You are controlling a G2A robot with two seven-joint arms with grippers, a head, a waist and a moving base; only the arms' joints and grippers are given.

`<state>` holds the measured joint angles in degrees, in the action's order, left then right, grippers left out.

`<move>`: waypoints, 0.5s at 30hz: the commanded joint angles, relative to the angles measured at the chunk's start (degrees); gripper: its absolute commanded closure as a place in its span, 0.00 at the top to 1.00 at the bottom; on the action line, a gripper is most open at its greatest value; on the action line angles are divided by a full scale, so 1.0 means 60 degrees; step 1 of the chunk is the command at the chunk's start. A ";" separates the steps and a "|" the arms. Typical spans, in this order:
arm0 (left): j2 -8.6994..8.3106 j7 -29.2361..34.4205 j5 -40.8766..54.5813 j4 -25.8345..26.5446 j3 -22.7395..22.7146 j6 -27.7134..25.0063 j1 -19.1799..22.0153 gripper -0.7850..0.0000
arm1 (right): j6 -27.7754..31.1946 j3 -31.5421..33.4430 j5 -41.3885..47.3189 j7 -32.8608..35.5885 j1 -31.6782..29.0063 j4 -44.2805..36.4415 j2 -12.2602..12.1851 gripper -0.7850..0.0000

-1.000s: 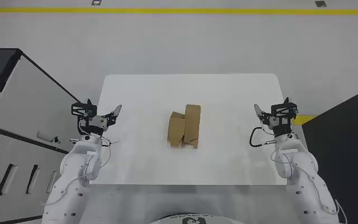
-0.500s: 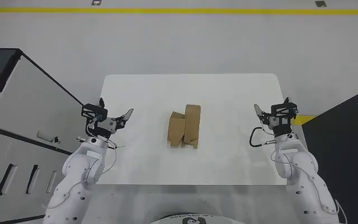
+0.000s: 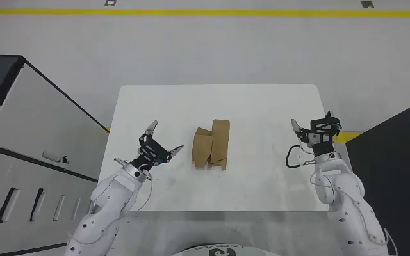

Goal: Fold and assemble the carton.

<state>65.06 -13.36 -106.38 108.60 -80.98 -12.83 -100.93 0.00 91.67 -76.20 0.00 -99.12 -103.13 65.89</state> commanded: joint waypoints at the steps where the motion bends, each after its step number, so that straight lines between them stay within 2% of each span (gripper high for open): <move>1: 0.0000 0.0001 0.0001 0.0001 -0.0001 -0.0002 -0.0001 1.00 | 0.0000 0.0000 0.0000 0.0000 0.0000 0.0000 0.0000 1.00; 4: -0.0011 0.0040 -0.0188 0.0004 -0.0027 0.0002 0.0028 1.00 | 0.0000 0.0000 0.0000 0.0000 0.0000 0.0000 0.0000 1.00; 6: -0.0074 -0.0008 -0.1378 0.0141 0.0050 -0.0120 0.0082 1.00 | 0.0000 0.0000 0.0000 0.0000 0.0000 0.0000 0.0000 1.00; 8: -0.0065 -0.0232 -0.1334 0.0162 0.0177 -0.0035 0.0032 1.00 | 0.0000 0.0000 0.0000 0.0000 0.0000 0.0000 0.0000 1.00; 9: -0.0091 -0.0286 -0.1887 0.0190 0.0251 -0.0061 0.0053 1.00 | 0.0000 0.0000 0.0000 0.0000 0.0000 0.0000 0.0000 1.00; 15: -0.0095 -0.0191 -0.4014 0.0173 0.1241 0.0333 0.0054 1.00 | 0.0000 0.0000 0.0000 0.0000 0.0000 0.0000 0.0000 1.00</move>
<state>64.43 -14.79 -127.48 109.67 -75.03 -11.61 -100.66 0.00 91.67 -76.20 0.00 -99.12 -103.13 65.89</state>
